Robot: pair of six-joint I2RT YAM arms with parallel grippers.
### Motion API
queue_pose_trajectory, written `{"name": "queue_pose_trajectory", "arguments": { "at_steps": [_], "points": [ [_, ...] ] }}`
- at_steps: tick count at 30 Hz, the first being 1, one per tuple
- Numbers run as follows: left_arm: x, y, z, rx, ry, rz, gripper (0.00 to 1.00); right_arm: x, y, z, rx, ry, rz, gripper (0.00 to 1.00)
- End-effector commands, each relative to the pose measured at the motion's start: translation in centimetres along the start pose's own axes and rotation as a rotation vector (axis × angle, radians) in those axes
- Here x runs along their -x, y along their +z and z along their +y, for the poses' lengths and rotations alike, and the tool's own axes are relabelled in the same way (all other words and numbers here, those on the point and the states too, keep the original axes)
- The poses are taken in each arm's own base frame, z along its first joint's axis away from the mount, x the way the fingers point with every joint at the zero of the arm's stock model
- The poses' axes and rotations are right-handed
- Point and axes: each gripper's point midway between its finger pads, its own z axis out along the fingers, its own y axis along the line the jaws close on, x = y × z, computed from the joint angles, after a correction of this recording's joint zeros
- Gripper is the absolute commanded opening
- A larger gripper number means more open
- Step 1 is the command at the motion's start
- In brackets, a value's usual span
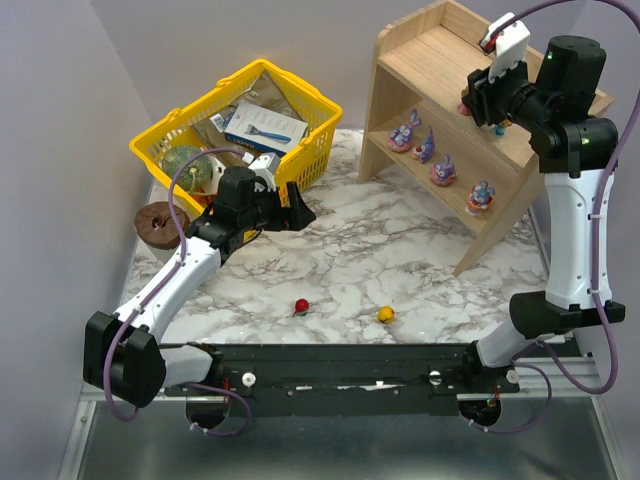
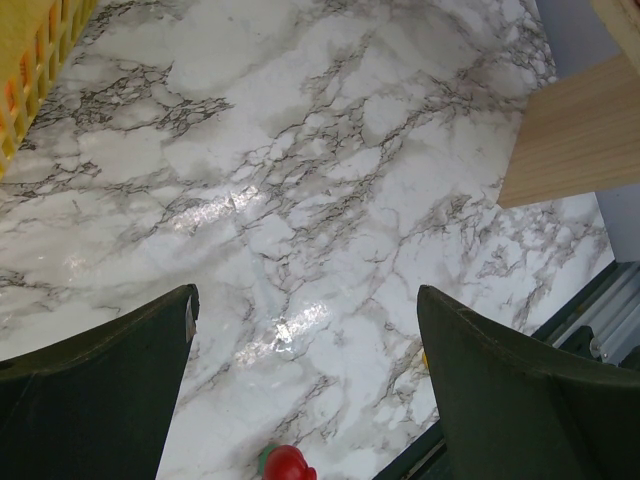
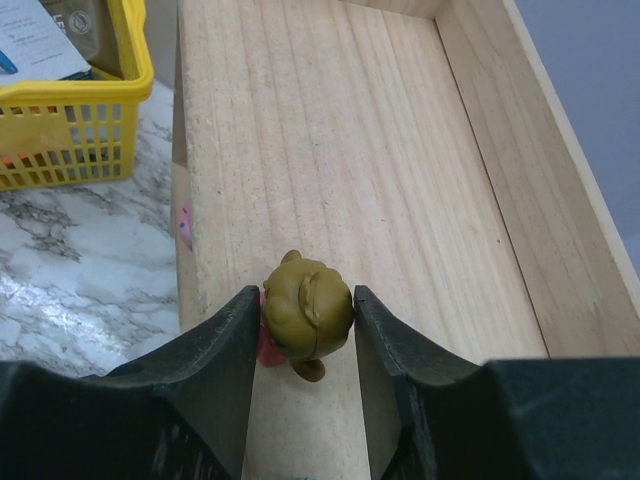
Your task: Place and organize the plastic toys onto the shelf
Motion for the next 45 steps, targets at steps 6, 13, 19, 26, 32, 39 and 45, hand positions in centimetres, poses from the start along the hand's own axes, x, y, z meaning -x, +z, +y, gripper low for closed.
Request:
{"name": "queue_pose_trajectory", "arguments": {
  "at_steps": [6, 13, 19, 26, 32, 39, 45],
  "points": [
    [0.5, -0.1, -0.6, -0.016, 0.018, 0.008, 0.99, 1.0, -0.8, -0.7, -0.031, -0.013, -0.035, 0.57],
    [0.5, -0.1, -0.6, -0.017, 0.020, 0.007, 0.99, 2.2, -1.6, -1.0, -0.047, -0.012, -0.071, 0.64],
    [0.7, -0.1, -0.9, -0.033, 0.023, -0.006, 0.99, 4.6, -2.6, -1.5, -0.090, 0.057, -0.184, 0.82],
    [1.4, -0.4, -0.9, -0.032, 0.055, -0.057, 0.99, 7.5, -5.8, -0.4, -0.079, 0.193, -0.333, 0.86],
    [1.7, -0.4, -0.1, 0.004, 0.086, -0.089, 0.99, 8.3, -9.3, 2.5, -0.001, 0.402, -0.465, 0.72],
    [1.4, -1.2, 0.1, 0.023, 0.069, -0.094, 0.99, 4.6, -10.7, 8.1, 0.188, 0.523, -0.415, 0.85],
    [-0.7, -1.2, 1.2, 0.078, -0.034, -0.031, 0.99, -3.9, -7.8, 17.4, 0.330, 0.436, -0.145, 0.93]
  ]
}}
